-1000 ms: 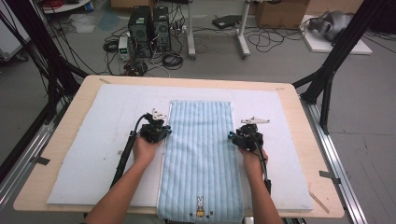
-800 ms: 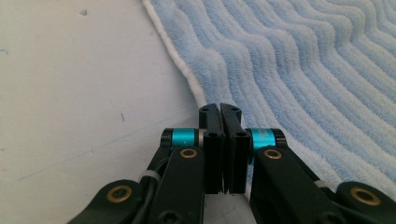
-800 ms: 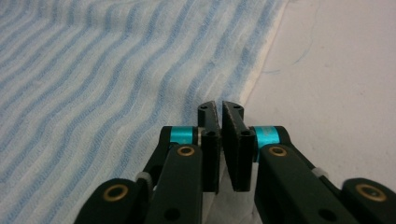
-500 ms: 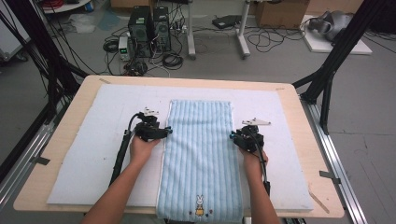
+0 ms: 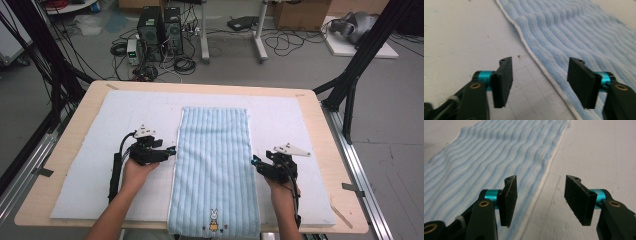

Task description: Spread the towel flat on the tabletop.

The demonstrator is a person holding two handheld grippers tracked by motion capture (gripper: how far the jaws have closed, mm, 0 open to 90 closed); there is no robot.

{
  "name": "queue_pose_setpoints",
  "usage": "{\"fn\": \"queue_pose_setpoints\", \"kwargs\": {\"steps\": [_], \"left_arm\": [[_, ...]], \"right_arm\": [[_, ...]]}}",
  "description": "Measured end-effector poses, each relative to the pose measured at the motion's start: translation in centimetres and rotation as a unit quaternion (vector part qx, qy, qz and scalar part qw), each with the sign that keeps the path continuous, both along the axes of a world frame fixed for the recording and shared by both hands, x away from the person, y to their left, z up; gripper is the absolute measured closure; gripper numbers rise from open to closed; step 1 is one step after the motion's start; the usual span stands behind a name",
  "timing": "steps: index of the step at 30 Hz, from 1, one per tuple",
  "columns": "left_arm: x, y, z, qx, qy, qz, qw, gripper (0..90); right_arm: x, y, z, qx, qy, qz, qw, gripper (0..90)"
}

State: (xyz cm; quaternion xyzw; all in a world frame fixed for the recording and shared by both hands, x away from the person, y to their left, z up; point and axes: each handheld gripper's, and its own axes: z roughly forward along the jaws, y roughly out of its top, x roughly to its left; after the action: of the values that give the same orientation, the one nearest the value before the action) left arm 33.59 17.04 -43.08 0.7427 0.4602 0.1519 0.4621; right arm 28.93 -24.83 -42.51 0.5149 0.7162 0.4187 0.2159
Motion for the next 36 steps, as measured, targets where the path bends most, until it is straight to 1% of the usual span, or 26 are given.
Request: {"fn": "queue_pose_setpoints", "kwargs": {"steps": [1, 2, 3, 4, 5, 8, 10, 11, 12, 14, 15, 16, 17, 18, 19, 20, 22, 23, 25, 28, 29, 31, 32, 33, 34, 36], "left_arm": [[-0.4, 0.2, -0.1, 0.0, 0.007, -0.004, 1.0, 45.3], [-0.7, 0.3, -0.2, -0.003, 0.01, -0.007, 0.9999, 45.7], [-1.2, 0.4, -0.4, -0.003, 0.014, -0.011, 0.9998, 48.4], [-1.6, 0.4, -0.7, 0.0, 0.017, -0.015, 0.9997, 51.0], [-1.9, 0.4, -0.9, 0.004, 0.026, -0.019, 0.9995, 51.5], [-3.2, 0.3, -1.5, -0.001, 0.036, -0.024, 0.999, 57.0], [-3.8, 0.0, -1.9, -0.004, 0.05, -0.037, 0.998, 58.4], [-4.2, -0.2, -2.0, -0.006, 0.053, -0.042, 0.9977, 59.4], [-4.5, -0.4, -2.1, -0.007, 0.05, -0.044, 0.9977, 59.2], [-5.0, -1.0, -2.0, -0.018, 0.061, -0.058, 0.9963, 60.6], [-5.3, -1.4, -2.0, -0.015, 0.061, -0.064, 0.996, 61.0], [-5.6, -1.8, -2.0, -0.004, 0.054, -0.067, 0.9963, 62.2], [-6.0, -2.2, -2.0, 0.016, 0.038, -0.061, 0.9973, 62.8], [-6.3, -2.5, -2.1, 0.039, 0.024, -0.056, 0.9974, 69.4], [-6.5, -2.6, -2.1, 0.047, 0.014, -0.059, 0.9971, 77.3], [-6.5, -2.6, -2.1, 0.039, 0.021, -0.061, 0.9971, 87.7], [-6.6, -2.7, -2.1, 0.048, 0.018, -0.061, 0.9968, 88.4], [-6.6, -2.7, -2.0, 0.049, 0.021, -0.061, 0.9967, 88.7], [-6.6, -2.4, -1.8, 0.045, 0.034, -0.061, 0.9965, 88.9], [-7.0, -1.8, -1.8, 0.039, 0.036, -0.065, 0.9965, 88.9], [-7.1, -1.6, -1.9, 0.036, 0.036, -0.065, 0.9966, 88.9], [-7.2, -1.4, -1.9, 0.036, 0.033, -0.066, 0.9966, 87.4], [-7.2, -1.2, -1.9, 0.032, 0.032, -0.063, 0.997, 82.3], [-7.1, -1.0, -1.9, 0.026, 0.032, -0.06, 0.9973, 72.7], [-7.0, -0.7, -1.8, 0.017, 0.031, -0.06, 0.9976, 65.2], [-7.0, -0.3, -1.5, 0.005, 0.012, -0.06, 0.9981, 58.2]], "right_arm": [[-0.7, -0.1, -0.1, -0.005, -0.004, 0.006, 1.0, 52.2], [-1.3, -0.2, -0.1, -0.009, -0.003, 0.007, 0.9999, 56.9], [-1.7, -0.2, -0.2, -0.008, 0.0, 0.006, 0.9999, 60.8], [-2.1, -0.3, -0.3, -0.008, 0.002, 0.006, 0.9999, 63.8], [-2.5, -0.3, -0.4, -0.008, 0.003, 0.009, 0.9999, 66.2], [-3.5, 0.2, -0.6, -0.018, 0.016, 0.02, 0.9995, 68.8], [-3.9, 0.6, -0.7, -0.025, 0.021, 0.03, 0.999, 69.1], [-4.1, 0.9, -0.7, -0.023, 0.026, 0.032, 0.9989, 69.1], [-4.2, 1.1, -0.7, -0.028, 0.026, 0.034, 0.9987, 69.1], [-4.3, 1.6, -1.0, -0.039, 0.037, 0.034, 0.998, 69.1], [-4.3, 1.8, -1.1, -0.046, 0.044, 0.033, 0.9974, 69.0], [-4.4, 2.1, -1.3, -0.053, 0.047, 0.033, 0.9969, 69.1], [-4.4, 2.2, -1.6, -0.05, 0.05, 0.032, 0.997, 70.1], [-4.4, 2.3, -2.0, -0.051, 0.057, 0.031, 0.9966, 71.9], [-4.5, 2.3, -2.3, -0.049, 0.054, 0.027, 0.997, 73.3], [-4.7, 2.2, -2.5, -0.036, 0.049, 0.02, 0.9979, 76.2], [-4.8, 2.0, -2.6, -0.025, 0.05, 0.02, 0.9983, 83.0], [-5.0, 2.0, -2.6, -0.026, 0.048, 0.023, 0.9982, 85.1], [-5.3, 2.2, -2.5, -0.041, 0.043, 0.026, 0.9979, 86.3], [-5.8, 2.3, -2.4, -0.047, 0.043, 0.028, 0.9976, 85.8], [-5.9, 2.3, -2.4, -0.049, 0.042, 0.028, 0.9975, 84.2], [-5.9, 2.3, -2.3, -0.055, 0.04, 0.025, 0.9974, 75.7], [-5.9, 2.2, -2.2, -0.05, 0.036, 0.025, 0.9978, 70.9], [-5.9, 2.1, -2.0, -0.043, 0.028, 0.023, 0.9984, 66.2], [-6.0, 2.0, -1.8, -0.038, 0.022, 0.017, 0.9989, 58.7], [-5.9, 1.8, -1.2, -0.026, 0.008, 0.003, 0.9996, 46.3]]}}
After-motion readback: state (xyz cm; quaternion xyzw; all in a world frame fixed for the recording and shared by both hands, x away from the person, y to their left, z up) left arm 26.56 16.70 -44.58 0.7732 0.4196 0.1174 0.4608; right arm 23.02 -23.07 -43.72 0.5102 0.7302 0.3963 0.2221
